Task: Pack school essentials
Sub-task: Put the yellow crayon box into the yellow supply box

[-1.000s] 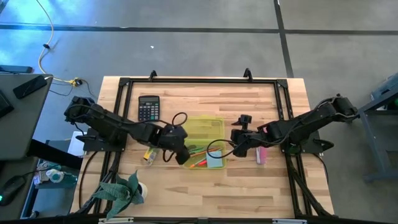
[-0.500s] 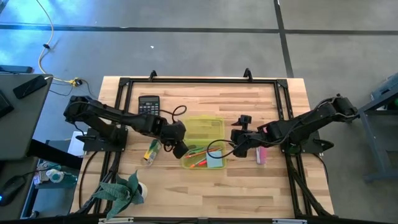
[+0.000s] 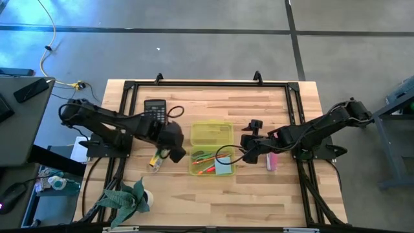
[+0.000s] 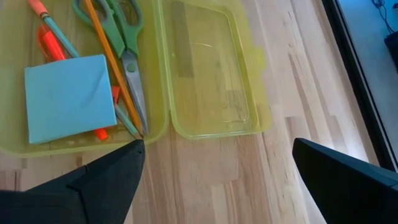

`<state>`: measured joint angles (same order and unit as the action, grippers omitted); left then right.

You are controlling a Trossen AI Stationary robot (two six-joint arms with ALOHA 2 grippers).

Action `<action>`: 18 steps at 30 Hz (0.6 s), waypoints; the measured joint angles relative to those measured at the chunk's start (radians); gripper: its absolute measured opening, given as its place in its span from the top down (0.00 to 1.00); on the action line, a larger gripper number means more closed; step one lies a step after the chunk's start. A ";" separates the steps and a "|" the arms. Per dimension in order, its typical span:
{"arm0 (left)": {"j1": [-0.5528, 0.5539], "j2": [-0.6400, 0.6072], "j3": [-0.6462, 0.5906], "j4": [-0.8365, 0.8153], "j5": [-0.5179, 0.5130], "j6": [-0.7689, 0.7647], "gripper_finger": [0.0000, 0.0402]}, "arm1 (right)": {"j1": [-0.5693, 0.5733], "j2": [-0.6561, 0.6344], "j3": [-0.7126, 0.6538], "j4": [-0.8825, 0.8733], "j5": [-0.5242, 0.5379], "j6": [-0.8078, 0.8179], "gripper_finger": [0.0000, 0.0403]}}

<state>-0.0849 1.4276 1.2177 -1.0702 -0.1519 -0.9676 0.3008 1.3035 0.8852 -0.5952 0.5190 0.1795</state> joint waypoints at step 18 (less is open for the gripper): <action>-0.198 0.005 -0.130 -0.208 -0.061 -0.408 0.44 | 0.000 0.000 0.000 0.000 -0.007 0.003 0.01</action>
<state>-0.2825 1.4322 1.0876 -1.2778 -0.2134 -1.3758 0.3012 1.3037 0.8852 -0.5949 0.5121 0.1829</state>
